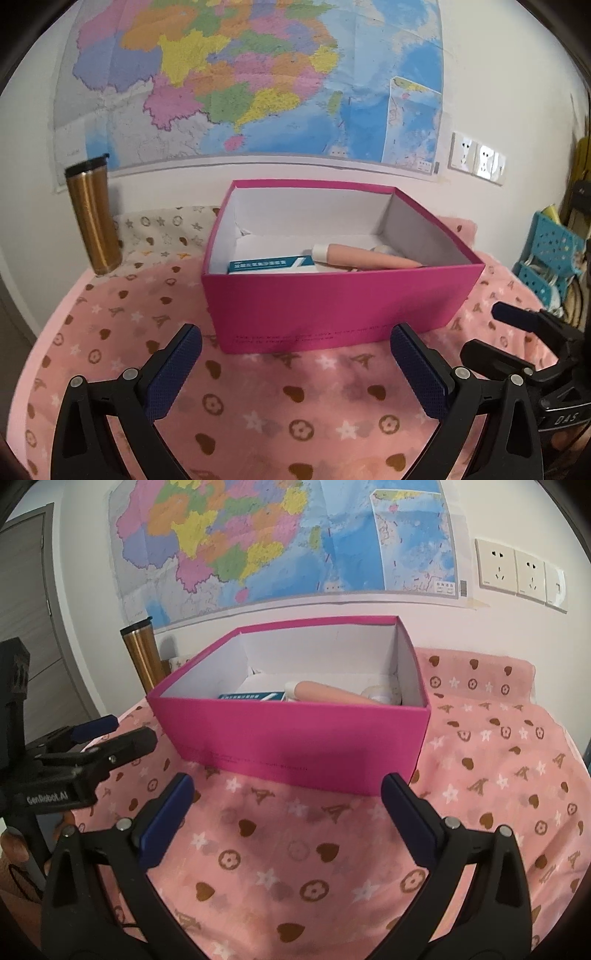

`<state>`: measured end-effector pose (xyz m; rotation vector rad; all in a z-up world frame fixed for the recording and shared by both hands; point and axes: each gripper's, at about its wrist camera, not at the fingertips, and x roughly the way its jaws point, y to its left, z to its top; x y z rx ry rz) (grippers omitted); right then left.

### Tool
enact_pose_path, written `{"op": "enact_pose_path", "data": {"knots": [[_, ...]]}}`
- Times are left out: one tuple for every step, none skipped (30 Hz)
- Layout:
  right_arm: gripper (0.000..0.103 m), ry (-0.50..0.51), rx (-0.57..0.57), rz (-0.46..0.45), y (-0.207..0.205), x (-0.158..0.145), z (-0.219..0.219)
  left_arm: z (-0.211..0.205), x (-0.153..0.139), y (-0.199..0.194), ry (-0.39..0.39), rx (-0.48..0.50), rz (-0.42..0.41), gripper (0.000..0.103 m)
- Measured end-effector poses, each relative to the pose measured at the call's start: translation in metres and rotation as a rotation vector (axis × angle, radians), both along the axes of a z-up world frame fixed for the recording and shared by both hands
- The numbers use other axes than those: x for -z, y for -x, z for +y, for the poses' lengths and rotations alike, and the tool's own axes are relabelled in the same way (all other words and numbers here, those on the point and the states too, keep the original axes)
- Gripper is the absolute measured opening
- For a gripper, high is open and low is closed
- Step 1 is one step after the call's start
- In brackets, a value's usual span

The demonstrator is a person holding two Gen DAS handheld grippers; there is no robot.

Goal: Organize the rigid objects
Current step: 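Withdraw the left gripper from the magenta box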

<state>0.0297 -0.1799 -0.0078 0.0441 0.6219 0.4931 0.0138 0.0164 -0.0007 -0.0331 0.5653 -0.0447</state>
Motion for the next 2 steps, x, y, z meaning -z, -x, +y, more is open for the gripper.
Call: {"op": "enact_pose_path", "data": {"knots": [[0.102,0.001,-0.003,0.002,0.0002,0.0007,-0.0011,-0.0003,0.0002,0.0017,0.001,0.002,-0.004,0.103],[0.102,0.002,-0.007,0.008,-0.0005,0.0014,-0.0027,-0.0004,0.001,0.002,0.006,0.009,0.0,0.103]]}}
